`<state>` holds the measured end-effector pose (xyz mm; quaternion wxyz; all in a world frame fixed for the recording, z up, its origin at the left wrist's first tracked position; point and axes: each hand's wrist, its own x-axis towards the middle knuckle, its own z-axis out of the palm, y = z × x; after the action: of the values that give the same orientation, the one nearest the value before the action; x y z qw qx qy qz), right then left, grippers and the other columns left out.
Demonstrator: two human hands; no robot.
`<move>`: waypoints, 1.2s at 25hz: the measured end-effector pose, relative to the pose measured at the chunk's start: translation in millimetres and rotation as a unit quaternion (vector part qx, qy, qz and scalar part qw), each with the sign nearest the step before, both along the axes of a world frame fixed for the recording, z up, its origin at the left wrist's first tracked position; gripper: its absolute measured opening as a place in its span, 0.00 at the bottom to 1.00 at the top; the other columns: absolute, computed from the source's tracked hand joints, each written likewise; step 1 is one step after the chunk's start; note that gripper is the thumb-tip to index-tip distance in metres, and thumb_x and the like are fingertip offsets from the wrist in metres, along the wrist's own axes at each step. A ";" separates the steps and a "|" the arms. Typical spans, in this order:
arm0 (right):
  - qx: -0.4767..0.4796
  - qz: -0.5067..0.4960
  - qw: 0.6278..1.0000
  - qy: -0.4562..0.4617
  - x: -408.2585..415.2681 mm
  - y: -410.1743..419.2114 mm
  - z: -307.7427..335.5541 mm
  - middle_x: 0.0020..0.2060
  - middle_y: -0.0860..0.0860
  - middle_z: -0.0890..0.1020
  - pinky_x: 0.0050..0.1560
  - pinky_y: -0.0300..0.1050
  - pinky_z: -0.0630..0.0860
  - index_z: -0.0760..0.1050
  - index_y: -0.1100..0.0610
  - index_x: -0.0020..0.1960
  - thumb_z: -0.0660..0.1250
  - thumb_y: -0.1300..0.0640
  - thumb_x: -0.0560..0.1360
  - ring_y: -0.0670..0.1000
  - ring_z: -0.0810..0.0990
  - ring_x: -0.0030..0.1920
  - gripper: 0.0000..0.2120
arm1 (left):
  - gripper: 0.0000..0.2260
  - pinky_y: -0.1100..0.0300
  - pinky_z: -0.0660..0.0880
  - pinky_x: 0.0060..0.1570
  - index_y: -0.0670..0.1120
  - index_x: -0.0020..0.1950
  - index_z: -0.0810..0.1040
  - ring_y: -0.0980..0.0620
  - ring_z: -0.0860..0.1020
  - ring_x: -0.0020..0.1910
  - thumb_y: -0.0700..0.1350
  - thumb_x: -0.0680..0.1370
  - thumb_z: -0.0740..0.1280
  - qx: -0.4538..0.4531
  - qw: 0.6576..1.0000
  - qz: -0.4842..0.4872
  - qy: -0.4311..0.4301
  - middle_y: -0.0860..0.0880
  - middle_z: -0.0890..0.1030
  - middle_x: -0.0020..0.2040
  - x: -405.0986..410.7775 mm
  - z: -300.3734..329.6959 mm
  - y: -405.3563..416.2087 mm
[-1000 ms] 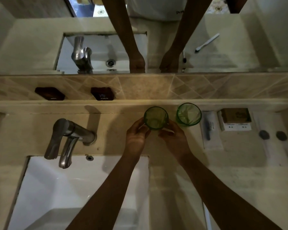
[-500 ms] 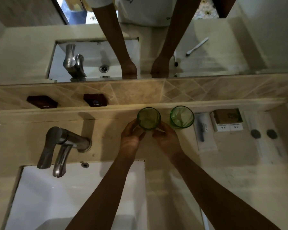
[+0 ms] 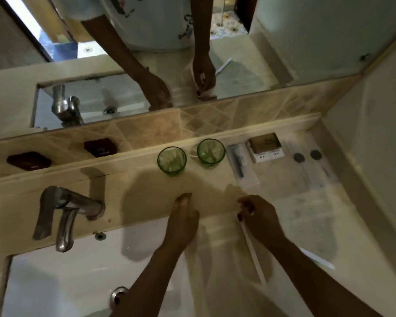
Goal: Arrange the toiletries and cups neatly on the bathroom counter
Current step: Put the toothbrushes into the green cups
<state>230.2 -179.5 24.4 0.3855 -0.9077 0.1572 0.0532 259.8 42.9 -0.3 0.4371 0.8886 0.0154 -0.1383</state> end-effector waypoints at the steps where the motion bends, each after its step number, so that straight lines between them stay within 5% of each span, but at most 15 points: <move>1: -0.043 -0.005 0.999 0.006 -17.4 -18.5 0.9 0.46 0.52 0.82 0.49 0.36 0.72 0.81 0.55 0.53 0.69 0.63 0.73 0.51 0.80 0.46 0.10 | 0.25 0.61 0.58 0.70 0.42 0.76 0.64 0.44 0.63 0.75 0.43 0.80 0.65 0.040 0.998 -0.057 0.004 0.40 0.64 0.77 -10.1 -0.2 -6.9; 5: -0.238 0.001 0.958 0.157 -88.6 -82.6 -0.8 0.56 0.54 0.78 0.57 0.50 0.73 0.77 0.50 0.61 0.72 0.49 0.71 0.58 0.74 0.57 0.19 | 0.39 0.47 0.45 0.78 0.43 0.80 0.49 0.39 0.40 0.80 0.57 0.78 0.65 0.263 0.940 -0.218 0.016 0.39 0.42 0.81 -36.3 -9.6 -23.7; 8: -0.256 -0.001 0.942 0.218 -129.3 -104.5 -6.4 0.59 0.52 0.75 0.55 0.50 0.74 0.72 0.46 0.64 0.71 0.45 0.69 0.57 0.73 0.58 0.25 | 0.44 0.44 0.41 0.78 0.42 0.80 0.43 0.38 0.36 0.79 0.60 0.77 0.66 0.293 0.924 -0.241 0.039 0.38 0.37 0.80 -36.3 -10.6 -24.1; 12: -0.273 -0.001 0.943 0.191 -141.8 -105.3 -17.7 0.52 0.52 0.76 0.49 0.47 0.74 0.77 0.52 0.57 0.64 0.55 0.75 0.54 0.76 0.50 0.11 | 0.44 0.43 0.42 0.78 0.42 0.80 0.44 0.37 0.37 0.79 0.59 0.77 0.67 0.299 0.924 -0.237 0.041 0.38 0.37 0.80 -36.2 -9.4 -28.1; 15: -0.215 -0.009 0.960 0.178 -130.1 -95.8 -24.9 0.51 0.54 0.79 0.53 0.46 0.75 0.78 0.55 0.57 0.62 0.58 0.77 0.54 0.78 0.50 0.11 | 0.44 0.44 0.42 0.78 0.44 0.81 0.44 0.38 0.38 0.79 0.60 0.77 0.67 0.293 0.928 -0.228 0.029 0.39 0.38 0.80 -38.8 -12.8 -25.3; 19: -0.131 0.003 0.983 0.129 -92.1 -73.4 -20.3 0.46 0.50 0.78 0.45 0.40 0.72 0.78 0.56 0.56 0.66 0.56 0.77 0.48 0.75 0.42 0.09 | 0.44 0.47 0.44 0.78 0.46 0.81 0.46 0.42 0.40 0.80 0.63 0.76 0.65 0.276 0.937 -0.215 -0.004 0.42 0.41 0.81 -42.8 -18.5 -16.9; 24: 0.024 -0.055 0.998 0.024 -9.8 -34.2 5.0 0.46 0.53 0.80 0.46 0.51 0.79 0.75 0.55 0.53 0.65 0.58 0.78 0.53 0.80 0.44 0.05 | 0.37 0.52 0.43 0.77 0.49 0.81 0.50 0.46 0.44 0.80 0.60 0.78 0.62 0.268 0.941 -0.205 -0.033 0.45 0.46 0.82 -49.9 -25.3 -7.9; 30: 0.129 0.015 0.987 -0.094 79.6 7.2 36.3 0.36 0.45 0.81 0.33 0.31 0.71 0.73 0.42 0.45 0.66 0.50 0.78 0.41 0.79 0.33 0.05 | 0.24 0.49 0.65 0.71 0.42 0.70 0.72 0.38 0.71 0.69 0.49 0.76 0.67 0.246 0.962 -0.058 -0.106 0.39 0.73 0.70 -13.2 -13.9 21.2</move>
<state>309.8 -172.3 60.6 0.5112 -0.8538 0.0985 -0.0070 246.6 64.0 -14.1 0.1954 0.9776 -0.0492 -0.0601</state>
